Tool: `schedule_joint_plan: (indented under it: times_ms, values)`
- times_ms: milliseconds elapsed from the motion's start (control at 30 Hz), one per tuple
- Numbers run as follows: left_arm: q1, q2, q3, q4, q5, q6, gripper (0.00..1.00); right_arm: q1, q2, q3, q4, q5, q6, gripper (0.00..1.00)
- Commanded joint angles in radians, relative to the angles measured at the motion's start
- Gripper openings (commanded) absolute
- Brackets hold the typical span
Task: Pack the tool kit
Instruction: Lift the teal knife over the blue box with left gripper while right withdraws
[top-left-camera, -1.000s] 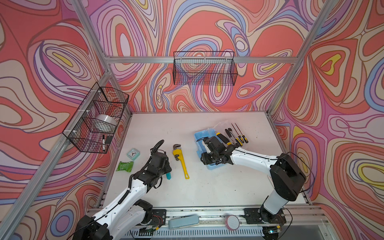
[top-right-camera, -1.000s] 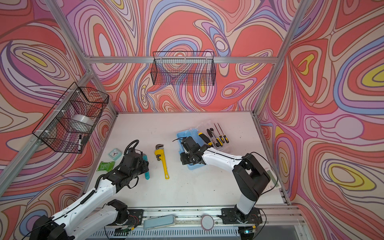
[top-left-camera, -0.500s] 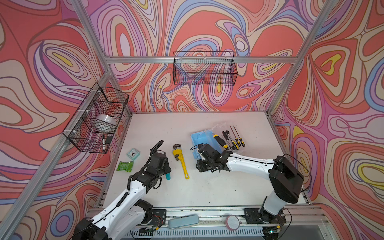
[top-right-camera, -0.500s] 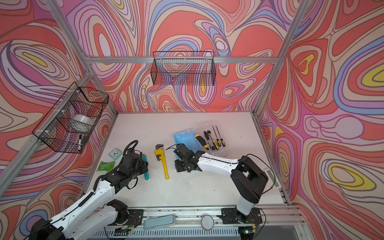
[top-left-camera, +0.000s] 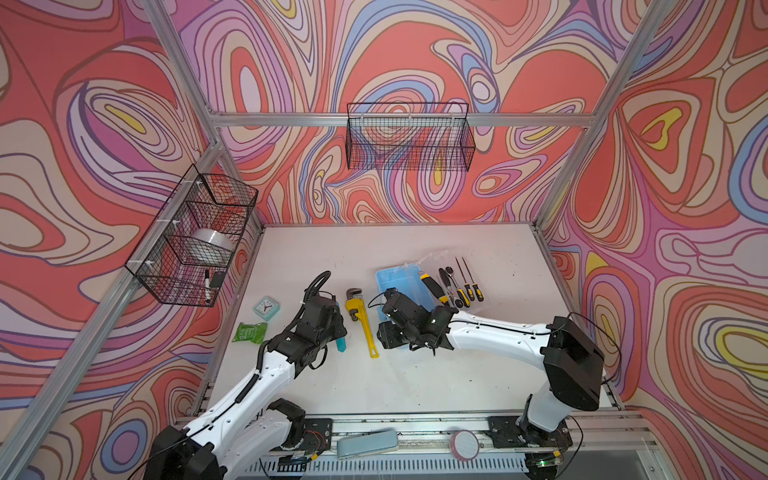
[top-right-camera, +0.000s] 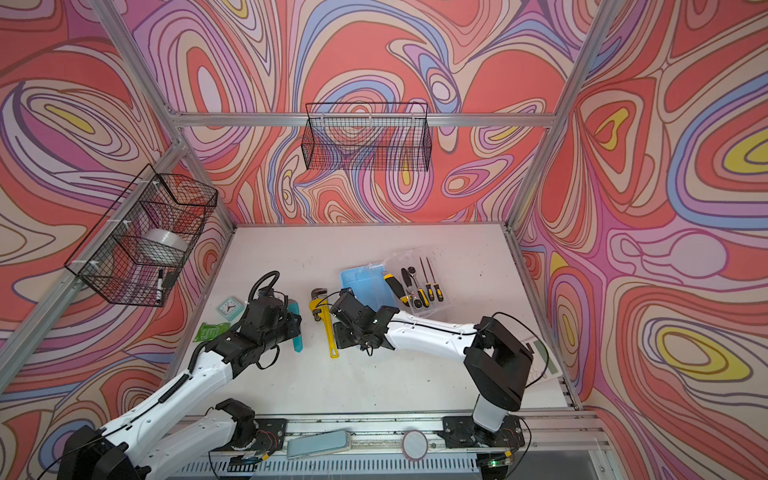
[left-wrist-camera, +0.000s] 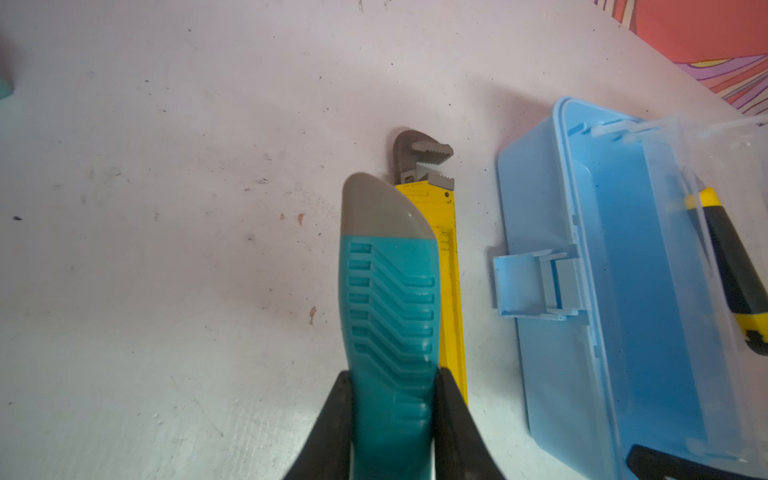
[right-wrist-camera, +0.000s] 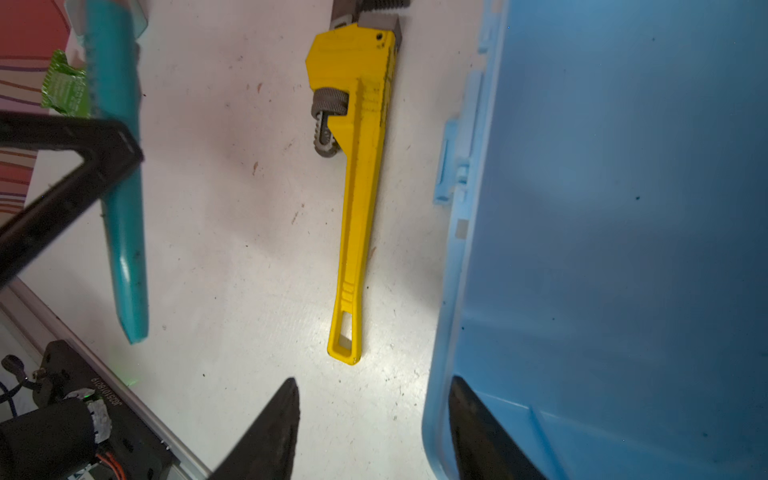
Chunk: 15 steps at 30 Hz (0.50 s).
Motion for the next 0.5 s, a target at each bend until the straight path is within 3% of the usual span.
schedule_joint_plan:
  times_ms: [0, 100, 267, 467]
  values:
    - [-0.051, 0.038, 0.070, 0.047, -0.020, 0.007, 0.13, 0.005, -0.064, 0.032, -0.042, 0.086, -0.023, 0.64]
    - [-0.104, 0.088, 0.116, 0.066, -0.038, -0.001, 0.13, 0.005, -0.111, 0.028, -0.062, 0.139, -0.050, 0.72]
    - [-0.182, 0.196, 0.206, 0.128, -0.048, -0.025, 0.13, -0.007, -0.191, 0.015, -0.104, 0.235, -0.110, 0.77]
    - [-0.273, 0.362, 0.356, 0.193, -0.071, -0.045, 0.14, -0.119, -0.359, -0.073, -0.102, 0.266, -0.172, 0.79]
